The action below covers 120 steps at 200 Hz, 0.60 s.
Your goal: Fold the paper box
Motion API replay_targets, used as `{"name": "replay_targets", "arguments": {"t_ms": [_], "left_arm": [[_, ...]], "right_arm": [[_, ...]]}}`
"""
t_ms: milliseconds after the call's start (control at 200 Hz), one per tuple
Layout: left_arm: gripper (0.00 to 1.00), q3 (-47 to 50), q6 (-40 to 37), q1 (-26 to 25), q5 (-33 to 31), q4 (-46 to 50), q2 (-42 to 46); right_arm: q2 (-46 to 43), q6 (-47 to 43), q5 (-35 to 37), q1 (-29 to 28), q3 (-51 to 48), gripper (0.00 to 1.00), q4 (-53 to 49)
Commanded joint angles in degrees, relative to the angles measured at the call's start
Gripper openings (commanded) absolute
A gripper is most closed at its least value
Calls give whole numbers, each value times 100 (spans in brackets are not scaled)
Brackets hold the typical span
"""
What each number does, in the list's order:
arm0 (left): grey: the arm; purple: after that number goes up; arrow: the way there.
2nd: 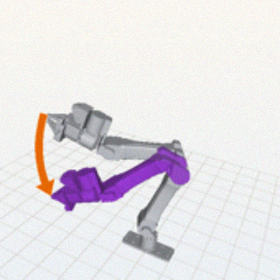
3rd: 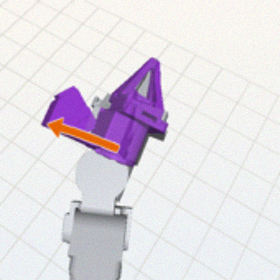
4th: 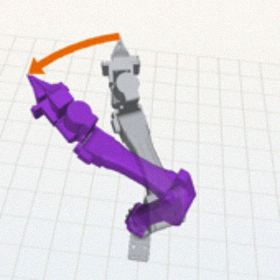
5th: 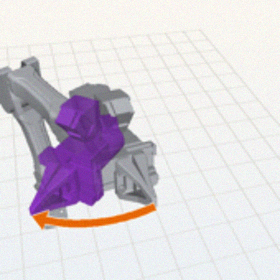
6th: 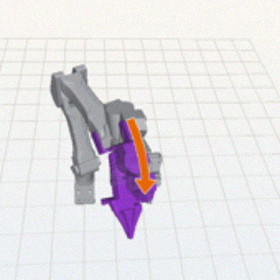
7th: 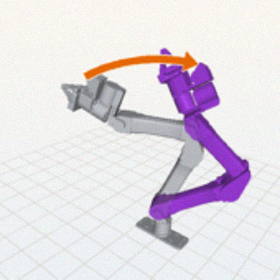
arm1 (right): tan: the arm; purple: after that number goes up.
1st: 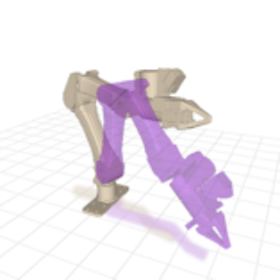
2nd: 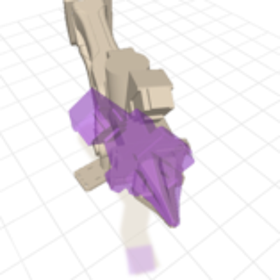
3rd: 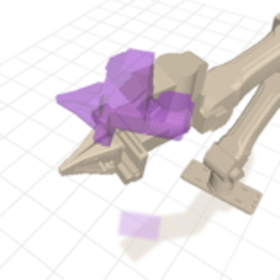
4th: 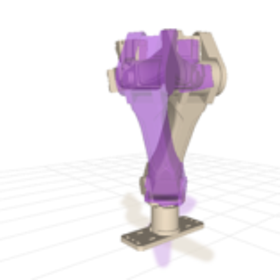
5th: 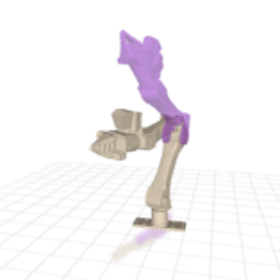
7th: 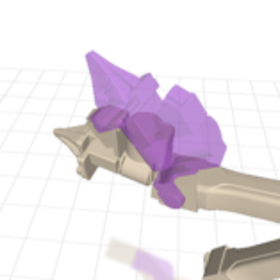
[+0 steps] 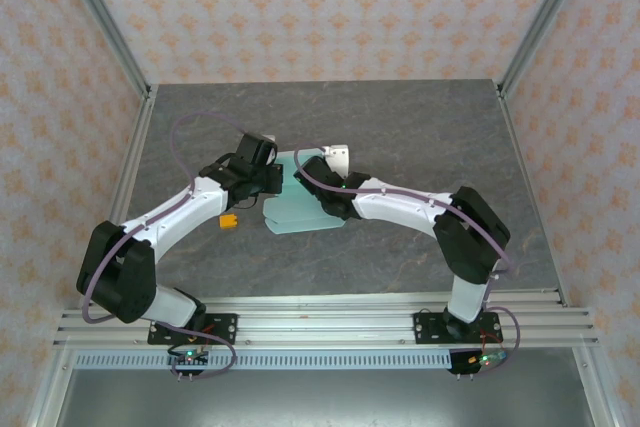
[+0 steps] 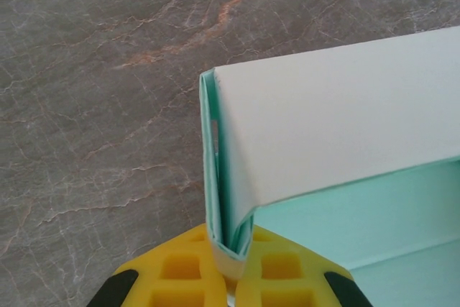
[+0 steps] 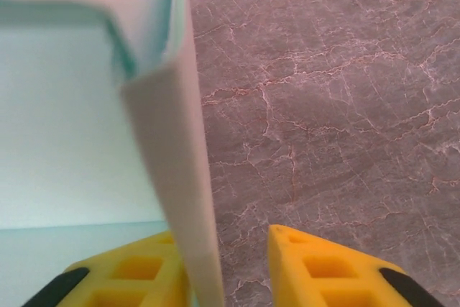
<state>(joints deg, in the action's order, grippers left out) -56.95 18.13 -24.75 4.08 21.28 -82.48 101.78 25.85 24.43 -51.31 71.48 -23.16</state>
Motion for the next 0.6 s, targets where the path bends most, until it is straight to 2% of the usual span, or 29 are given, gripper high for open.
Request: {"name": "replay_targets", "arguments": {"t_ms": [0,155,255,460,596], "left_arm": [[0,42,31,20,-231,45,138],[0,8,17,19,-231,45,59],[0,-22,-2,19,-232,53,17],[0,-245,-356,60,-176,610,-76],[0,-639,-789,154,387,1520,-355]], "right_arm": [[-531,-115,-396,44,-102,39,80],[-919,-254,-1218,42,-249,55,383],[-1093,-357,-1491,42,-258,61,368],[-1685,-945,-1487,87,-161,64,80],[-2011,-1243,-1406,370,-77,65,-160]]}}
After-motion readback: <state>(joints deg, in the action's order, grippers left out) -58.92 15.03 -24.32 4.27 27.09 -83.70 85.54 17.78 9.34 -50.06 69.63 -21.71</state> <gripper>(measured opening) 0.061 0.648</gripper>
